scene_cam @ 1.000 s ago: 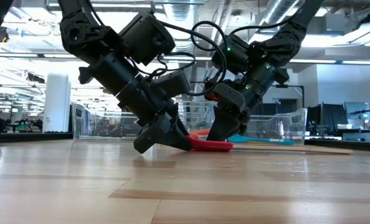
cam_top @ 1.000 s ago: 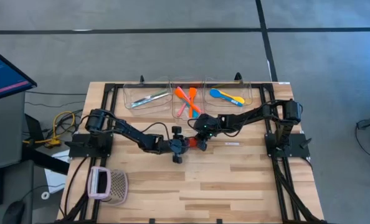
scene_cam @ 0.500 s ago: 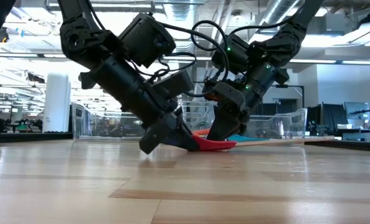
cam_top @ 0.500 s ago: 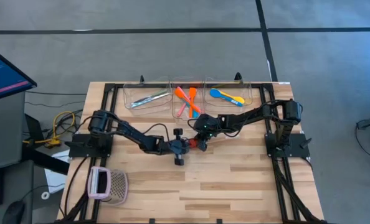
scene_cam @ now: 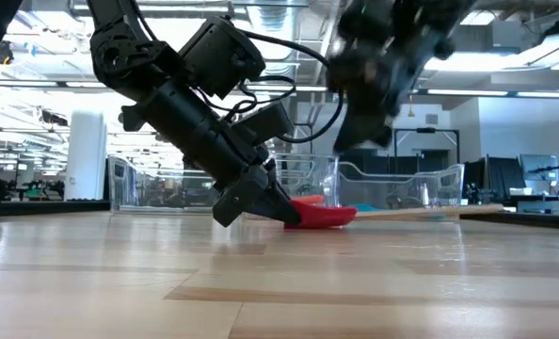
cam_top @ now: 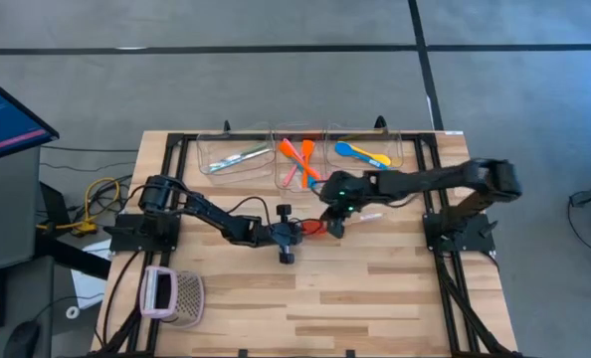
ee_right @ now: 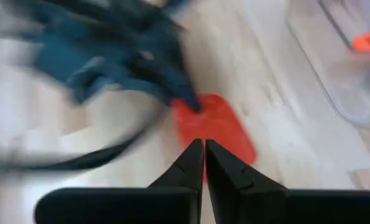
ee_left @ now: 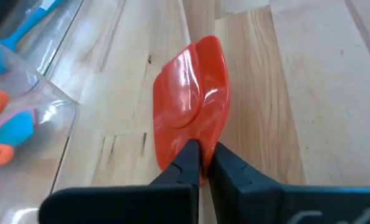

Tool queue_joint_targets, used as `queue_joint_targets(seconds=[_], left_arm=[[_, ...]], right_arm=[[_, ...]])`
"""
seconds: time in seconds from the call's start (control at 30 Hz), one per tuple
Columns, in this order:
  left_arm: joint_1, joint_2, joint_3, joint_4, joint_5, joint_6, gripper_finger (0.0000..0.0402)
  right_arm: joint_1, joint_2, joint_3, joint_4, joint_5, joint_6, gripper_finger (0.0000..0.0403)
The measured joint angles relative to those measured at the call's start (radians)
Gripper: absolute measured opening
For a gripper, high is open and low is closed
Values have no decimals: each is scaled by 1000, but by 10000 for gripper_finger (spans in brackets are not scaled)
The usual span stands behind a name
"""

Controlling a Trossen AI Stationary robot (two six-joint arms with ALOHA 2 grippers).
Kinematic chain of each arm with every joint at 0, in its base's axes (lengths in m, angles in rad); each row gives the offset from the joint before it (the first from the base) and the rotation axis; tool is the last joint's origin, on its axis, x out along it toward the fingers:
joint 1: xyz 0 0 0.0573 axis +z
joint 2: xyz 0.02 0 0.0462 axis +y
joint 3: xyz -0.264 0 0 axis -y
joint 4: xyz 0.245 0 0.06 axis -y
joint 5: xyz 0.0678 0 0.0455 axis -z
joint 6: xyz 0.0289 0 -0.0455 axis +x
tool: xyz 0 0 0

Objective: Pick & Place Kitchen Items
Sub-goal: Put the red spatula into the middle transparent bin

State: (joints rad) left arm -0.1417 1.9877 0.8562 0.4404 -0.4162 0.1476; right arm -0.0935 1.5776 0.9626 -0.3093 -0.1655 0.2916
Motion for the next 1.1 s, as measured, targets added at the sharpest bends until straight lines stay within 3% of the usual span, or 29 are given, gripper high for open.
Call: queue_joint_targets(seconds=[0.23, 0.5, 0.77, 1.1], left_arm=[[-4, -17, -1, -5, -27, -1, 0], [-37, -168, -3, -127, -148, 2, 0], [-68, -372, -3, -192, -256, 56, 0], [-38, -552, -2, -317, -368, 109, 0]], right_arm=[[69, -291, 11, -191, 25, 12, 5], [221, -520, 11, -342, 267, 119, 5], [378, -542, -2, -389, 477, 165, 4], [489, -538, -272, -233, 652, 360, 3]])
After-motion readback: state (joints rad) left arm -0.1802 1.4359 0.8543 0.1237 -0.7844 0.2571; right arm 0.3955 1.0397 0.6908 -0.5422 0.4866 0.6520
